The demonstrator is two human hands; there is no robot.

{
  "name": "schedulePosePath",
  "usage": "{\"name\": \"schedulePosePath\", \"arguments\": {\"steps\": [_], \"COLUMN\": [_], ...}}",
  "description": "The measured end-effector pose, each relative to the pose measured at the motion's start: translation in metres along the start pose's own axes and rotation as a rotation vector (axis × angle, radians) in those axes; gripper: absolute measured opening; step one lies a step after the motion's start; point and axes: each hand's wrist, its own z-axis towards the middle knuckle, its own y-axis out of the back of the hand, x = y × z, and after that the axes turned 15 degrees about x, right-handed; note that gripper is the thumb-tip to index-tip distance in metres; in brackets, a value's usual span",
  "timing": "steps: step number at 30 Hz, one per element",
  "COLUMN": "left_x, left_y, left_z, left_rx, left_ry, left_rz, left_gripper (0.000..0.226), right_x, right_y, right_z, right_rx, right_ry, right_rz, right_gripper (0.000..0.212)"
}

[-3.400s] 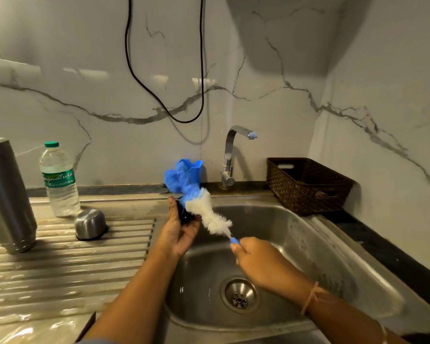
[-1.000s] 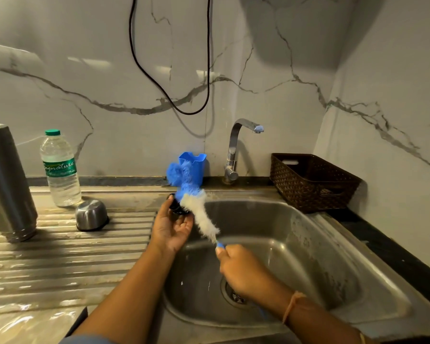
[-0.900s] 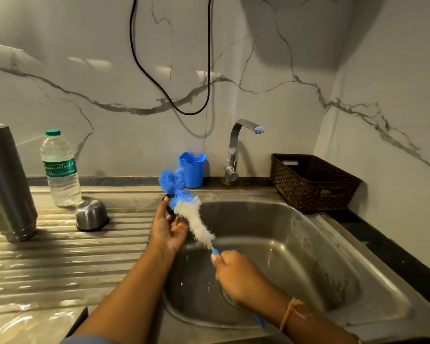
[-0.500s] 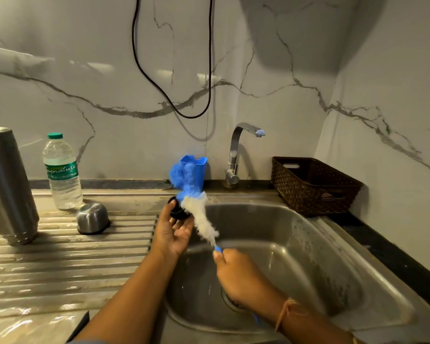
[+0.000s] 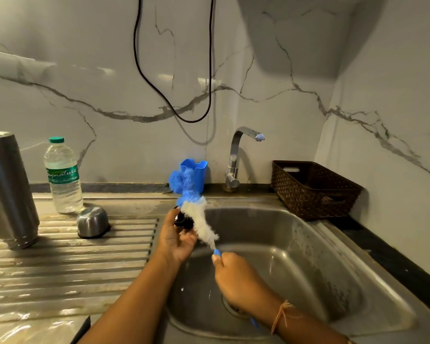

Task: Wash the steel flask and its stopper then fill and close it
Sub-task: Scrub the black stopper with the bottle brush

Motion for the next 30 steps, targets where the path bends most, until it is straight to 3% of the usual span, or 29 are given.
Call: {"name": "schedulePosePath", "arguments": {"steps": [4, 8, 11, 18, 21, 26, 30], "left_x": [0.007, 0.004, -0.005, 0.01, 0.006, 0.0, 0.011], "left_y": [-0.008, -0.007, 0.005, 0.003, 0.004, 0.005, -0.003], "left_z": [-0.001, 0.001, 0.008, 0.01, 0.012, 0.01, 0.007], "left_rx": [0.084, 0.011, -0.105, -0.066, -0.051, -0.08, -0.01], "left_ry": [0.159, -0.047, -0.148, 0.012, -0.033, -0.084, -0.013], "left_rz": [0.161, -0.019, -0.111, 0.05, -0.004, -0.021, -0.034], "left_gripper": [0.033, 0.032, 0.047, 0.057, 0.057, 0.048, 0.045], "right_x": [0.004, -0.009, -0.016, -0.015, -0.015, -0.017, -0.012], "right_y": [0.027, 0.017, -0.006, 0.024, 0.021, 0.003, 0.024], "right_z": [0.018, 0.023, 0.009, 0.015, 0.006, -0.012, -0.004], "right_rx": [-0.08, -0.03, 0.024, -0.07, -0.098, -0.115, -0.209], "right_ry": [-0.009, -0.069, -0.093, -0.078, -0.044, -0.014, -0.027], "right_rz": [0.044, 0.014, -0.083, -0.067, -0.108, -0.322, -0.335], "right_gripper": [0.031, 0.039, 0.039, 0.033, 0.035, 0.021, 0.027]}}
